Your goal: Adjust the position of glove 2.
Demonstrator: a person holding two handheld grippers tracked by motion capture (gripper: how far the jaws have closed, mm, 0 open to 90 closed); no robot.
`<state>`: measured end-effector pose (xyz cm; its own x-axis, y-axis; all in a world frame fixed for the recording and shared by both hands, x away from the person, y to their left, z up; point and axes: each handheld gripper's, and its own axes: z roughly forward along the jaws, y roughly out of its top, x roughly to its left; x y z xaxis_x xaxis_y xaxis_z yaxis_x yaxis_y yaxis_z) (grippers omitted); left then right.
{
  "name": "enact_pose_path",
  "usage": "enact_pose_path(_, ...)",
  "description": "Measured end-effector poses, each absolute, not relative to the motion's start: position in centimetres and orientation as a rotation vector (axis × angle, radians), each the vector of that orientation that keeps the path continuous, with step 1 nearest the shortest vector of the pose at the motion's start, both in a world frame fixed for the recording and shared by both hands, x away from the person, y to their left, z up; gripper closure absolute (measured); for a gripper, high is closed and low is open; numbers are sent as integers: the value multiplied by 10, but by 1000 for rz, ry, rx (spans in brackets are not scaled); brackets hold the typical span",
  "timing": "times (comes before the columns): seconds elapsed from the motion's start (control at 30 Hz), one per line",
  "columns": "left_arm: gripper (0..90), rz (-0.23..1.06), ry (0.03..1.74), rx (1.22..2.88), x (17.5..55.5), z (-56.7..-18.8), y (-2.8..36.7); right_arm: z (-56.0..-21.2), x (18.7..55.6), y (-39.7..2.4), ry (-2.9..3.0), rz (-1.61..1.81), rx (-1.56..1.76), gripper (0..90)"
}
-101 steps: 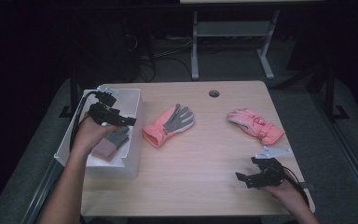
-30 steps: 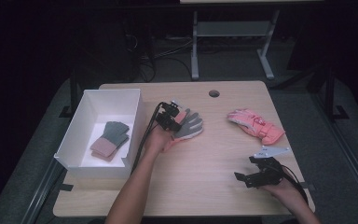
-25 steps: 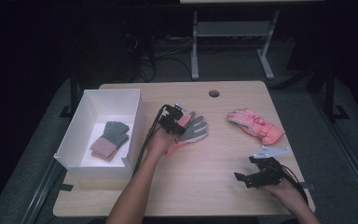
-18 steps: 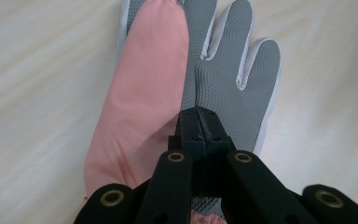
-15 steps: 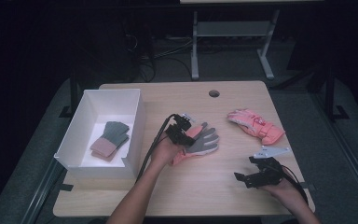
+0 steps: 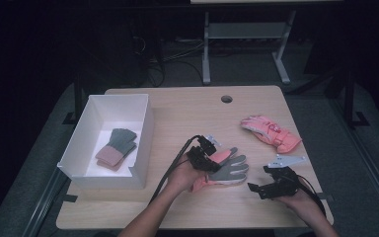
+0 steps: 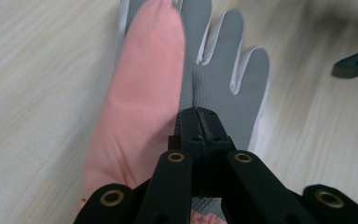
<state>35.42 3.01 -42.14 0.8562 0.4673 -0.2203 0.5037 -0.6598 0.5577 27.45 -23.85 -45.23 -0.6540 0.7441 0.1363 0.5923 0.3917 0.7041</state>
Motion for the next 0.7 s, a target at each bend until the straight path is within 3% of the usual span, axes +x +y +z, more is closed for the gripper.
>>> enact_pose_path(0.13, 899, -35, 721, 2370, 356, -410, 43, -453, 275, -239, 2445, 1115, 1192, 90)
enact_pose_path(0.2, 899, 58, 777, 2366, 363, -407, 62, -453, 275, -240, 2448, 1110, 1197, 90)
enact_pose_path(0.5, 899, 35, 874, 2359, 378, -429, 92, -449, 270, -237, 2495, 1100, 1155, 104)
enact_pose_path(0.53, 899, 35, 875, 2363, 379, -430, 92, -446, 266, -234, 2486, 1133, 1132, 240)
enact_pose_path(0.57, 899, 36, 872, 2369, 380, -430, 93, -446, 266, -234, 2486, 1133, 1132, 240)
enact_pose_path(0.6, 899, 25, 880, 2361, 380, -431, 94, -443, 263, -233, 2482, 1156, 1089, 486)
enact_pose_path(0.63, 899, 22, 887, 2353, 380, -431, 94, -443, 261, -231, 2494, 1175, 1081, 583)
enact_pose_path(0.67, 899, 22, 887, 2353, 380, -431, 94, -443, 261, -231, 2494, 1175, 1081, 583)
enact_pose_path(0.7, 899, 21, 882, 2357, 380, -430, 94, -443, 261, -229, 2508, 1173, 1083, 668)
